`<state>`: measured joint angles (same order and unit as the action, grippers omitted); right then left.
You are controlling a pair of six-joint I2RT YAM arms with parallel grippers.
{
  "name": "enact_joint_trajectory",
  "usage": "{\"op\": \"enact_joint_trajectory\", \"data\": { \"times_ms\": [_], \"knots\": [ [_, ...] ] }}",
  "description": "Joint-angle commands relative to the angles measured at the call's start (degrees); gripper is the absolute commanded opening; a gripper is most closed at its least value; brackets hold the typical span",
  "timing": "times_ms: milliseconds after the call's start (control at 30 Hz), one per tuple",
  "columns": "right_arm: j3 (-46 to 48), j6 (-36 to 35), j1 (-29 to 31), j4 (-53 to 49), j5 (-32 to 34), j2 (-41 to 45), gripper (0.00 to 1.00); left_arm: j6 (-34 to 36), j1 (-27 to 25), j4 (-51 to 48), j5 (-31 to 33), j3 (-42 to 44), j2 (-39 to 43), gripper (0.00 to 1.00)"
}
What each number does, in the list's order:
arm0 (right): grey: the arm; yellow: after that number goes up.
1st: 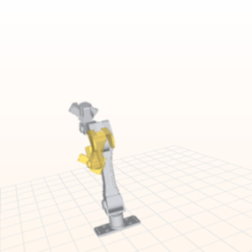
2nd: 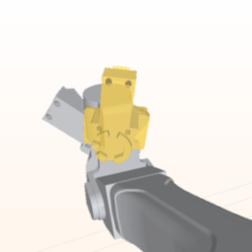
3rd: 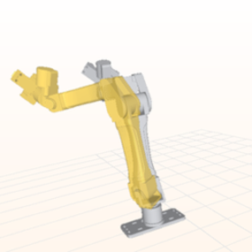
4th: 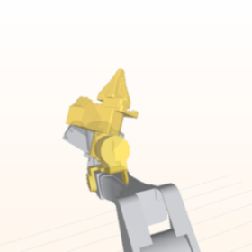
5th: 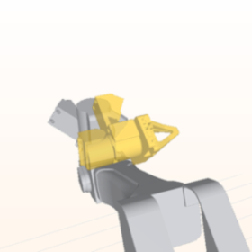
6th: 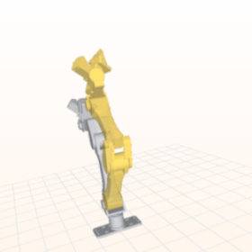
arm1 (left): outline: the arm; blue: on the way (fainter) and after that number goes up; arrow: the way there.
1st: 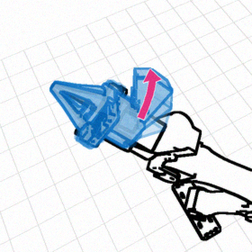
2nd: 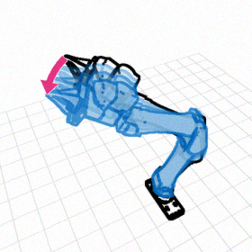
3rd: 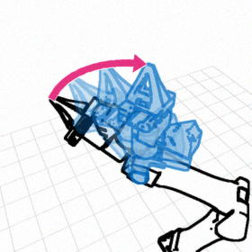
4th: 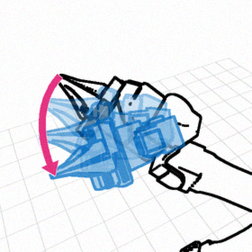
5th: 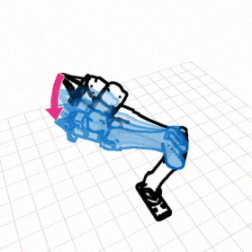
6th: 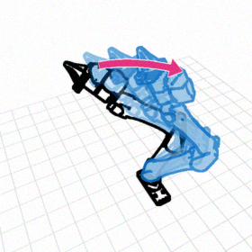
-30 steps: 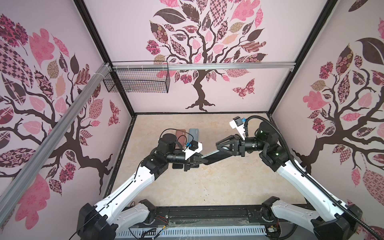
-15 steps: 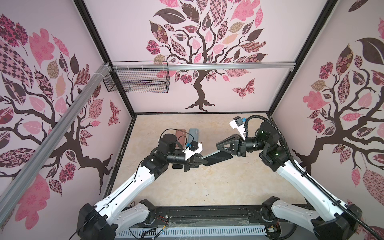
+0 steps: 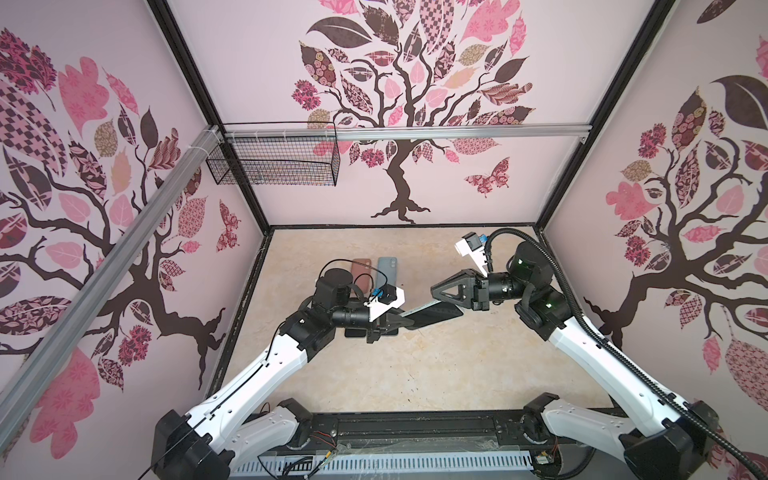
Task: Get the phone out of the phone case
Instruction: 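Hold the phone raised with the left gripper while the right repositions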
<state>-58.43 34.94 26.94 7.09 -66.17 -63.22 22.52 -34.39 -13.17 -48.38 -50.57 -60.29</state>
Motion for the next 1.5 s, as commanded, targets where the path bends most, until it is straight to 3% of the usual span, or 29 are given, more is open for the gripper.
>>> {"op": "enact_joint_trajectory", "data": {
  "times_ms": [0,533,800,1000,1133,1200,1467],
  "knots": [
    [2.11,5.71,0.24,-4.93,3.41,-1.94,0.0,6.19,0.16,7.65,5.62,-6.23,2.76,0.0],
    [5.87,12.76,0.26,-0.11,5.26,-3.57,0.0,13.31,-0.21,5.57,6.28,-8.31,4.57,0.0],
    [7.62,12.87,0.27,-0.75,6.89,-3.67,0.0,15.5,-0.47,4.68,8.46,-9.06,4.75,0.0],
    [7.05,12.54,0.22,-0.77,12.32,-2.7,0.0,14.95,-0.64,4.39,6.46,-8.24,5.33,0.0],
    [5.21,11.76,-1.06,-1.14,19.5,-2.27,0.0,13.76,-0.78,4.07,4.75,-5.98,6.79,0.0],
    [4.72,10.84,-2.85,-1.47,23.3,-1.29,0.07,12.57,-0.77,3.96,4.75,-4.75,7.92,0.0],
    [5.43,-2.58,-5.58,-7.16,37.52,7.63,0.76,-2.89,-0.69,13.82,11.41,2.94,12.89,0.0]
  ]
}}
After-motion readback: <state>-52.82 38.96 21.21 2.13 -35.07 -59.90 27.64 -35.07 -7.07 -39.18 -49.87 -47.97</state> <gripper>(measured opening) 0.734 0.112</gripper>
